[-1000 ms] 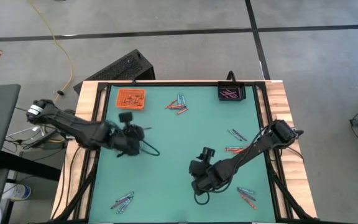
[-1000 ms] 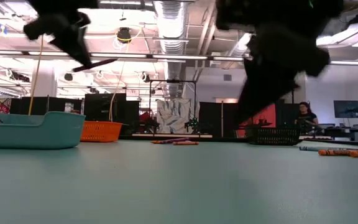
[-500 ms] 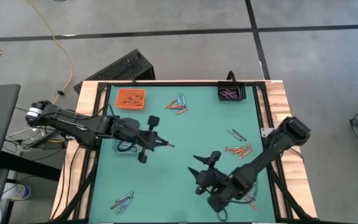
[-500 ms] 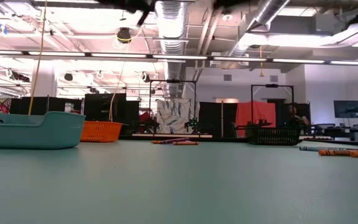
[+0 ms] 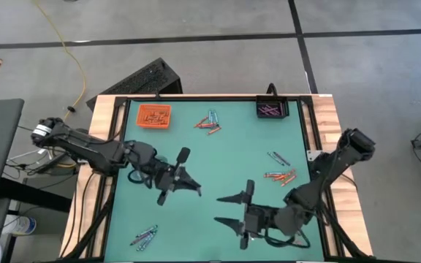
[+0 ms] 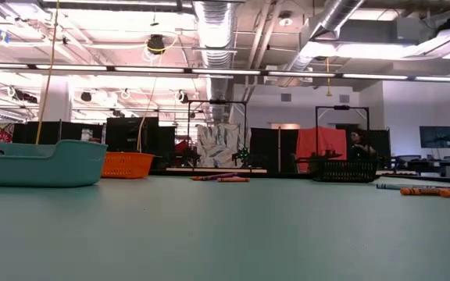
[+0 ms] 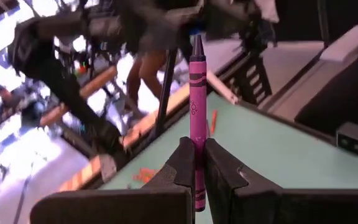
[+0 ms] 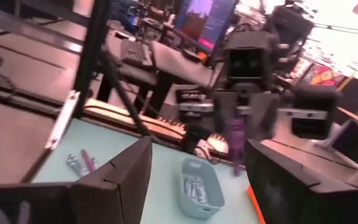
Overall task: Sort crayons
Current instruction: Put the bottom left purple crayon into the top right black bin
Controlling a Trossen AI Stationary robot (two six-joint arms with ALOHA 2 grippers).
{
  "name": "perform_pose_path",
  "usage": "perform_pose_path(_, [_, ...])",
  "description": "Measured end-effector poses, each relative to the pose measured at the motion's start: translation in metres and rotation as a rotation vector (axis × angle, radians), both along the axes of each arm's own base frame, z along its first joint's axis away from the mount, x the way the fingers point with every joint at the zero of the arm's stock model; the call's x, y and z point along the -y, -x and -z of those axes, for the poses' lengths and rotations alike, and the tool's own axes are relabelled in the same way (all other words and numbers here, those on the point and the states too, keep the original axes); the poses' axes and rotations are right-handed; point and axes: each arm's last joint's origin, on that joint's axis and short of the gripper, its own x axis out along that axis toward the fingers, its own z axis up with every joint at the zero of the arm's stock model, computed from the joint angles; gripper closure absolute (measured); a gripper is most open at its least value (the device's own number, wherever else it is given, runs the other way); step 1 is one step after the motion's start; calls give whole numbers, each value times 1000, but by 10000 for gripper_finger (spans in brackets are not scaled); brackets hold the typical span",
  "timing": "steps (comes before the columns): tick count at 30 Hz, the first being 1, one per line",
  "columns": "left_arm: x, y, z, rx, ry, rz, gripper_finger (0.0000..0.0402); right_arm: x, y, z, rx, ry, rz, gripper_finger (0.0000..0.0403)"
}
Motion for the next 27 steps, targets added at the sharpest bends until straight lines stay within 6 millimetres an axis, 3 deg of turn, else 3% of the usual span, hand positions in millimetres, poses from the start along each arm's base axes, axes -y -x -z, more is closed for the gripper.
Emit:
perform_pose_path(7, [16,-8,8,17,-22,67,401,19,-19,2,5,-12,-38,148])
perform_pose_path(17, [20,-15,10,72,-28,90,401,27,-28,2,8,-41,-147,150])
perform_pose_path(27, [20,-15,6,110,-16,93,401,40,-38,1,14,-74,-218,204])
